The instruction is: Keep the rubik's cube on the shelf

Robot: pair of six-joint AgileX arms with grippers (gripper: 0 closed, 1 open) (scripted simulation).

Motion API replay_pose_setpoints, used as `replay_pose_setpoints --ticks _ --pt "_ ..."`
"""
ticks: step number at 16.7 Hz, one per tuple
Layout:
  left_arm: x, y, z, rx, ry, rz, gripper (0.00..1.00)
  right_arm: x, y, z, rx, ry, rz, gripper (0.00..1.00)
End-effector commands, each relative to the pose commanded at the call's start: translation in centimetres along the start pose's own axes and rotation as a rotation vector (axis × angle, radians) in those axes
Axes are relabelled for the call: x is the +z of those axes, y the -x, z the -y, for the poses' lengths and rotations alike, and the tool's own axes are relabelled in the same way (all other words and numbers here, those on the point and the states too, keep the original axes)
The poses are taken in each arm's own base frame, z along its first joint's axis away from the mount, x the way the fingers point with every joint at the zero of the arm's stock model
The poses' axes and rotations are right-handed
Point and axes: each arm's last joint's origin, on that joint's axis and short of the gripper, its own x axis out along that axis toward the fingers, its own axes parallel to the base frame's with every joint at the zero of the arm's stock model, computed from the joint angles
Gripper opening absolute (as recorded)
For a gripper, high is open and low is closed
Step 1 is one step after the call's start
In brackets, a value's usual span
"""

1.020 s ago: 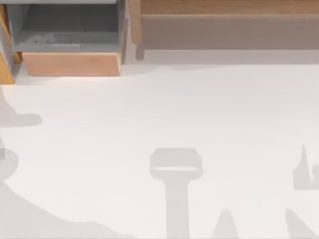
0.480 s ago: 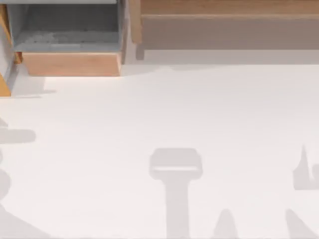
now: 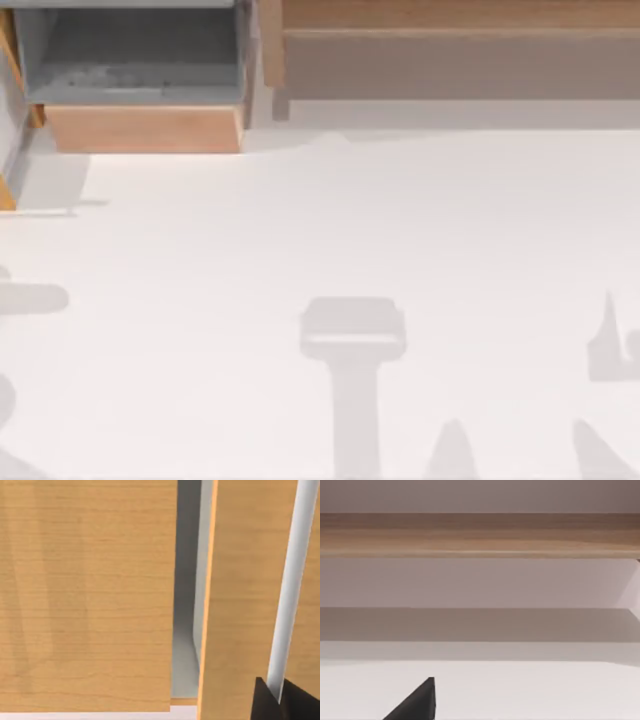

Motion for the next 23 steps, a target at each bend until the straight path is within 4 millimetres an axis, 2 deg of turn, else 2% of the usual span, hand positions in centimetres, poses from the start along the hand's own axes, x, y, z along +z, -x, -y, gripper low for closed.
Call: replay_pose_setpoints --ticks 2,7,9,12,23 --pt "-0.3 1.1 0.2 -0.006 0.004 -0.012 0.0 0.0 0.0 0.0 0.0 0.0 0.0 1.0" --pt "-0.1 5.5 0.2 -0.002 0.002 -0.002 0.0 0.0 0.0 0.0 0.0 0.0 0.0 1.0" --pt "0.0 6.2 0.1 0.001 0.0 0.002 0.0 0.0 0.0 0.0 0.0 0.0 0.0 1.0" --pt "0.0 6.2 0.1 0.001 0.0 0.002 0.0 0.0 0.0 0.0 0.0 0.0 0.0 1.0" --pt "0.0 6.2 0.1 0.001 0.0 0.002 0.83 0.0 0.0 0.0 0.0 0.0 0.0 1.0"
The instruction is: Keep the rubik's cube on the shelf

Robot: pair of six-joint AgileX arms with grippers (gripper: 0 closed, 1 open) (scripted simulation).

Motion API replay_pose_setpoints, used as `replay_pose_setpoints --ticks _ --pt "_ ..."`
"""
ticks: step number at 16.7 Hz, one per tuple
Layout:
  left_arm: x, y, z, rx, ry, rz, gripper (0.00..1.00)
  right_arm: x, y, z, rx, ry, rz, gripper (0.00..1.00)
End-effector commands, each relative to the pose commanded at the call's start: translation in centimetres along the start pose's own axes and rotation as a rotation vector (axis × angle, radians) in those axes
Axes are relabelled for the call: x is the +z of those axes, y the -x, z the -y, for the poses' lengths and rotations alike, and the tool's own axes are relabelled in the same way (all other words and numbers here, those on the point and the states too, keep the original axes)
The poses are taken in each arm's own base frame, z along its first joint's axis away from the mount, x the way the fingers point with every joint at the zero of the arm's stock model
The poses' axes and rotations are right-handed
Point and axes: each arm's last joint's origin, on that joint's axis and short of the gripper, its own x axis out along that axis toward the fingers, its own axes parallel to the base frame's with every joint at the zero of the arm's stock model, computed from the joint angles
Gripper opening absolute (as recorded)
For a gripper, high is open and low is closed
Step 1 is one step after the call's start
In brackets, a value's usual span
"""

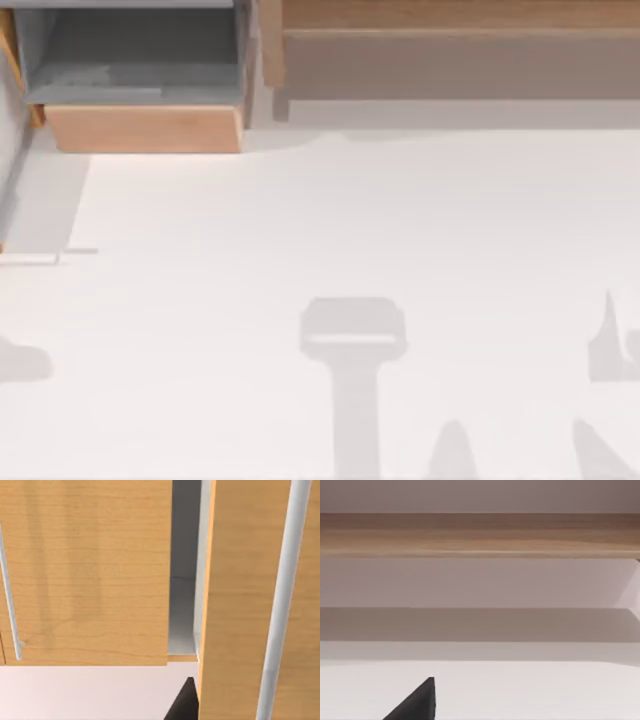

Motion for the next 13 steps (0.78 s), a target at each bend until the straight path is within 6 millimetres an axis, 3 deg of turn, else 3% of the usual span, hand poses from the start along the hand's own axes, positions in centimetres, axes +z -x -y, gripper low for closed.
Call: replay_pose_setpoints --ticks 2,3,13 --pt "0.0 0.0 0.0 0.0 0.0 0.0 0.98 0.0 0.0 0.0 0.0 0.0 0.0 1.0" --pt "0.0 0.0 0.0 0.0 0.0 0.0 1.0 0.0 0.0 0.0 0.0 0.0 0.0 1.0" --pt "-0.06 0.41 -0.05 0.003 -0.003 -0.001 1.0 0.0 0.0 0.0 0.0 0.0 0.0 1.0"
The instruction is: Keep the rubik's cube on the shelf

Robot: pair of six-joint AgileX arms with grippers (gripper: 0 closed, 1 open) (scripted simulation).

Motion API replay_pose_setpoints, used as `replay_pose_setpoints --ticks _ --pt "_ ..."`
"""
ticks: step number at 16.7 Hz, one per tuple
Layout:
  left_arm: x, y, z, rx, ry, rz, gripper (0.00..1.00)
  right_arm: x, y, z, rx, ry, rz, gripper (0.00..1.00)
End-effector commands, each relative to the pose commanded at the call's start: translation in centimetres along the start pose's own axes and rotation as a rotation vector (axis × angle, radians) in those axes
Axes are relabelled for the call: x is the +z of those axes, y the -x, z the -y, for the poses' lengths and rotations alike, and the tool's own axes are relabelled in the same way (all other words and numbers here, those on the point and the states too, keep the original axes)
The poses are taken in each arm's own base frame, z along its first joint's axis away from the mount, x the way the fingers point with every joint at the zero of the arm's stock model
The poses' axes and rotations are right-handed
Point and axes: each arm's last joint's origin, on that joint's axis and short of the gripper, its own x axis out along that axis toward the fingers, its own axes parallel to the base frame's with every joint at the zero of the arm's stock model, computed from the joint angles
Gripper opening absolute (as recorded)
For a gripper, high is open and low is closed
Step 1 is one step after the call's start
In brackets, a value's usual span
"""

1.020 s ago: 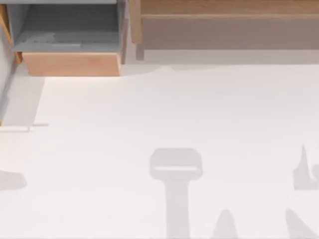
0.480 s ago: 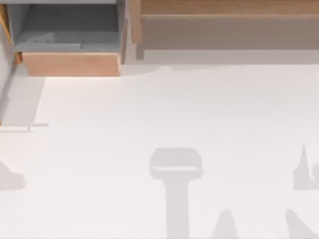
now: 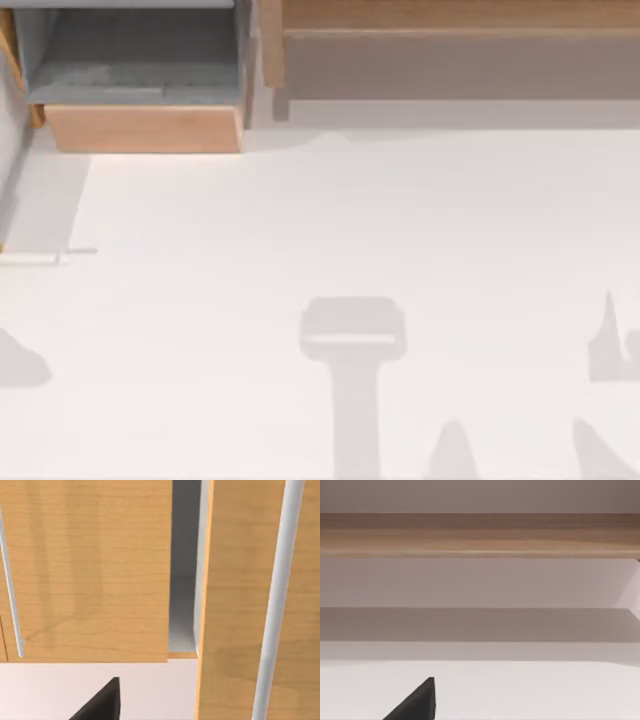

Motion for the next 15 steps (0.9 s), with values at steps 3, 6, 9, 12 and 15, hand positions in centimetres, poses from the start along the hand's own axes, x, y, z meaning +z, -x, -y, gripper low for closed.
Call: replay_pose_setpoints --ticks 3,6,9,12,15 --pt "0.0 1.3 0.1 -0.002 0.002 0.002 1.0 0.0 0.0 0.0 0.0 0.0 0.0 1.0" --pt "0.0 1.5 0.1 -0.002 0.003 0.002 1.0 0.0 0.0 0.0 0.0 0.0 0.0 1.0" --pt "-0.2 1.4 0.1 -0.004 0.007 -0.006 1.0 0.0 0.0 0.0 0.0 0.0 0.0 1.0" --pt "-2.5 1.2 -0.6 -0.006 0.042 -0.092 1.0 0.0 0.0 0.0 0.0 0.0 0.0 1.0" --pt "-6.3 0.6 -1.8 -0.018 0.125 -0.22 1.0 0.0 0.0 0.0 0.0 0.0 0.0 1.0"
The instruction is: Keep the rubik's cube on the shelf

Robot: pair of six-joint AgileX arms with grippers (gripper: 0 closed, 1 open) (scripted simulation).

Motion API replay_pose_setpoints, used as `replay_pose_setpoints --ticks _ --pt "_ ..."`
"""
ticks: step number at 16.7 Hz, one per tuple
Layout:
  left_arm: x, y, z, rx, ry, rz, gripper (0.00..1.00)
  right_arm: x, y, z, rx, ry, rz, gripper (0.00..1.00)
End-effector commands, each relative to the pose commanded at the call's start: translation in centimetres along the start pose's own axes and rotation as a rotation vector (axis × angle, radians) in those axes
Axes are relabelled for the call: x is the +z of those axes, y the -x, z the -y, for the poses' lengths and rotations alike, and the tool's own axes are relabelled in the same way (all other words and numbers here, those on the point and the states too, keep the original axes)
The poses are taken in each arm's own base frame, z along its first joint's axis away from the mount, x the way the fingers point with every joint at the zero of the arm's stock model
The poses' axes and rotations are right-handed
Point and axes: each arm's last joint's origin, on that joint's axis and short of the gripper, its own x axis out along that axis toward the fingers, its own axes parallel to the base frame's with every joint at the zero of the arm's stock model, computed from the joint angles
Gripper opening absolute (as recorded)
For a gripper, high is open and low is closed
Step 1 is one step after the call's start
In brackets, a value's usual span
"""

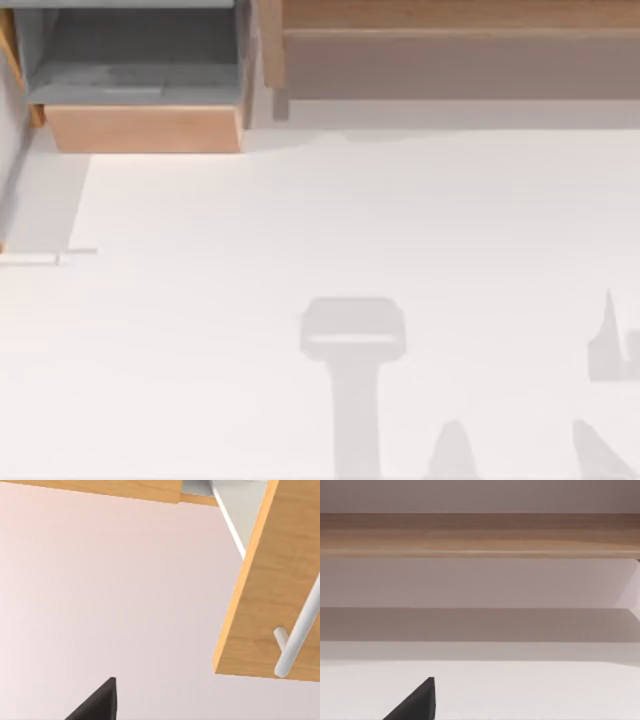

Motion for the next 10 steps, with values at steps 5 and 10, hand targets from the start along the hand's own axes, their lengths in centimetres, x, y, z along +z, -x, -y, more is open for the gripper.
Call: replay_pose_setpoints --ticks 5,10 --pt "-5.2 -3.8 -4.9 -0.052 0.228 -0.185 1.0 0.0 0.0 0.0 0.0 0.0 0.0 1.0" --pt "-6.2 -9.1 -11.0 -0.171 0.523 -0.304 1.0 0.0 0.0 0.0 0.0 0.0 0.0 1.0"
